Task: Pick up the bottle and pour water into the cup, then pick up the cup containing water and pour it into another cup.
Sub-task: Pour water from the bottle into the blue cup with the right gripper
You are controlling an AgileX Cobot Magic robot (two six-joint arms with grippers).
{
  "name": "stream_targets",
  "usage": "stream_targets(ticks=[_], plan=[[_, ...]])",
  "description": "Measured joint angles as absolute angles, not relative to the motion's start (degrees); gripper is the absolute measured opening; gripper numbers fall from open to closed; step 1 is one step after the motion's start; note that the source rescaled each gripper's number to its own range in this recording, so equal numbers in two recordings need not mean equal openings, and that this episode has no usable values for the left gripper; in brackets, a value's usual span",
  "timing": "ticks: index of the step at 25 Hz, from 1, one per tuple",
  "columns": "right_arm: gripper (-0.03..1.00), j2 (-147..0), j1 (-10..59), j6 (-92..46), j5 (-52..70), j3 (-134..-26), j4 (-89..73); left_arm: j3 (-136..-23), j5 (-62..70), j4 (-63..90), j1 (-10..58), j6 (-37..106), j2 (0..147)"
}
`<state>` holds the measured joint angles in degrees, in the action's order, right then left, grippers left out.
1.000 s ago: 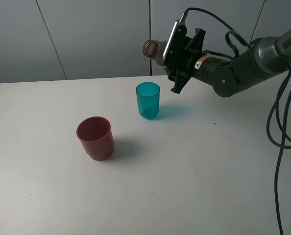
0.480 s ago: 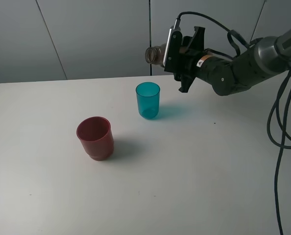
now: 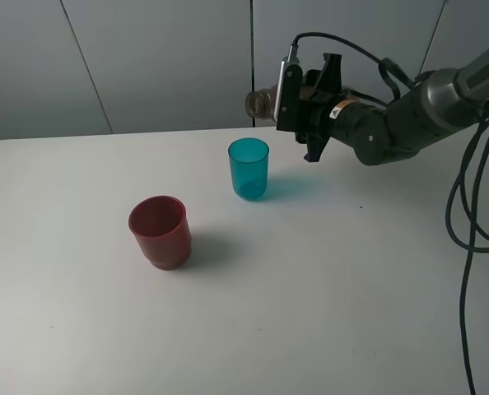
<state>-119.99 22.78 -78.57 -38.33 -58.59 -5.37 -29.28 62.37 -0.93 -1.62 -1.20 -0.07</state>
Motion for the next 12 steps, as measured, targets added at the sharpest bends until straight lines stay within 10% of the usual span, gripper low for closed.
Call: stream_targets(ticks=[12], plan=[[0.01,-122.1,22.8,-80.3,-38.7,-58.6,-5.5,-29.3,62.4,-0.9,-1.6,-1.2,-0.1]])
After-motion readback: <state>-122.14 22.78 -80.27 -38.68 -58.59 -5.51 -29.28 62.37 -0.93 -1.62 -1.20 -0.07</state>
